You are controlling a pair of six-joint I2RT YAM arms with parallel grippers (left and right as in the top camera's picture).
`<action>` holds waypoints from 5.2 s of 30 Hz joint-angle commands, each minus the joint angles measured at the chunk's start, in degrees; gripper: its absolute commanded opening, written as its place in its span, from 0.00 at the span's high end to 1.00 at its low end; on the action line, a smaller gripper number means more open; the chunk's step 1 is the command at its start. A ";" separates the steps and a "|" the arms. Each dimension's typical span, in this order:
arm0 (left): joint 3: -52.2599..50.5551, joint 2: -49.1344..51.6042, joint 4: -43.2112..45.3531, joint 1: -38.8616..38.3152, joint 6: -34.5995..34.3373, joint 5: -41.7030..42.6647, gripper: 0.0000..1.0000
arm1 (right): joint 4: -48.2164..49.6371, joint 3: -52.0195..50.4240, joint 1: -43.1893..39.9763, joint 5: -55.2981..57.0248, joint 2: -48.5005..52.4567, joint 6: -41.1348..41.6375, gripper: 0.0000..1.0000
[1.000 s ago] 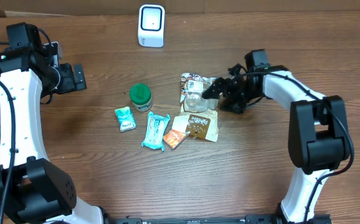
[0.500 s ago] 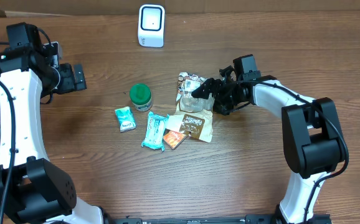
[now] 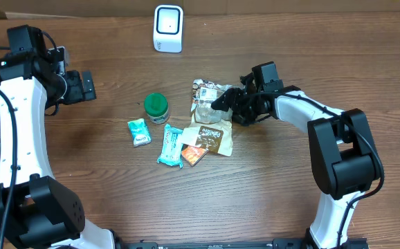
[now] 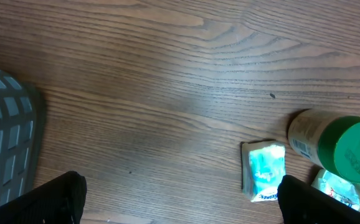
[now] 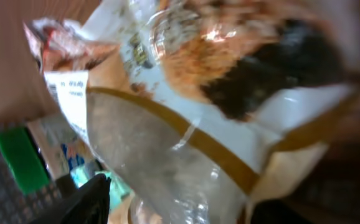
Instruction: Scan the item barcode
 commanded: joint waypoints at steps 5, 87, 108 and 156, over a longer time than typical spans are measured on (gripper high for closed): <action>0.92 0.24 0.11 -0.02 1.27 -0.35 0.00 | -0.66 -1.75 2.84 12.11 2.64 2.67 0.39; 0.92 0.24 0.09 -0.02 1.29 -0.35 0.00 | -24.30 2.80 2.84 0.20 -23.41 -42.14 0.96; 0.92 0.24 0.09 -0.02 1.29 -0.35 0.00 | -30.82 23.47 6.97 26.10 -20.15 -31.87 0.96; 0.92 0.24 0.09 -0.02 1.29 -0.35 0.00 | 44.52 33.24 20.33 65.24 20.02 -110.55 0.96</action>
